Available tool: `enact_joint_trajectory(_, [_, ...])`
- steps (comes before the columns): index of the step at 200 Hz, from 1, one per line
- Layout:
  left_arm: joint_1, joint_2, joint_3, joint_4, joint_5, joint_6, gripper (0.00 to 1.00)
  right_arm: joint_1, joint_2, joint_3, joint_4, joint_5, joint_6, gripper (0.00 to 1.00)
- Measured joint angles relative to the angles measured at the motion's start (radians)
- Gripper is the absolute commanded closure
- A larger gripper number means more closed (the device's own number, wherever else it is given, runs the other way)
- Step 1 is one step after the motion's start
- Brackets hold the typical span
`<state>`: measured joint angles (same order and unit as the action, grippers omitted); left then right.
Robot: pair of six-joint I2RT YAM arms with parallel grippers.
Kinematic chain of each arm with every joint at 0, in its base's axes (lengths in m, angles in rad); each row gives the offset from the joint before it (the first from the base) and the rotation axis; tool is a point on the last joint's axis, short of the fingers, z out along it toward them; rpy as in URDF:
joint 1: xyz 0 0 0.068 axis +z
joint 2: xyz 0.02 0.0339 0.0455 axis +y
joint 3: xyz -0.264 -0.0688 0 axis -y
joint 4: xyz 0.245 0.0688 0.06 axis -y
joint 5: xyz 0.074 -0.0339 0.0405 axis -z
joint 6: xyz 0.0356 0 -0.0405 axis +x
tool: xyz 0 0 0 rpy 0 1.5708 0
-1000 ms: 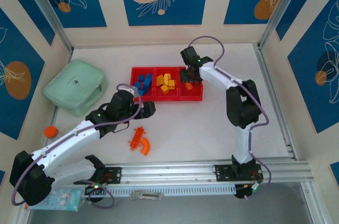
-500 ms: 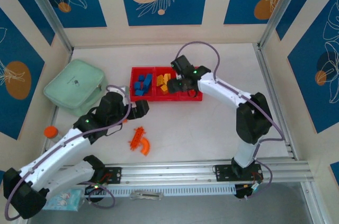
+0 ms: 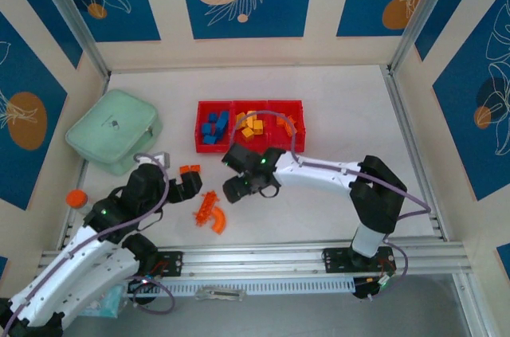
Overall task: Sort the legos into containers by color
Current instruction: Place the lego in the container, then pick up the lego from the bottom-center of the table.
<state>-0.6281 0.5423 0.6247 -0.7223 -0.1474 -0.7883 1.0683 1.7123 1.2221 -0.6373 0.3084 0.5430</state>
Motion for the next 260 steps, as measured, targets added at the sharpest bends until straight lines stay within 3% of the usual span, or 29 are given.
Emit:
enact_joint_trajectory(85, [0.003, -0.123, -0.003, -0.169, -0.082, -0.061, 0.01, 0.176, 0.177, 0.078, 0.027, -0.014, 0.102, 0.07])
enact_joint_trajectory(167, [0.003, -0.128, -0.003, -0.2, -0.101, -0.071, 0.01, 0.206, 0.285, 0.171, 0.013, -0.012, 0.106, 0.05])
enact_joint_trajectory(201, [0.003, -0.128, -0.003, -0.2, -0.101, -0.071, 0.01, 0.208, 0.295, 0.172, -0.007, 0.014, 0.124, 0.11])
enact_joint_trajectory(260, [0.003, -0.126, -0.013, -0.192, -0.101, -0.071, 0.01, 0.208, 0.29, 0.159, -0.048, 0.063, 0.14, 0.3])
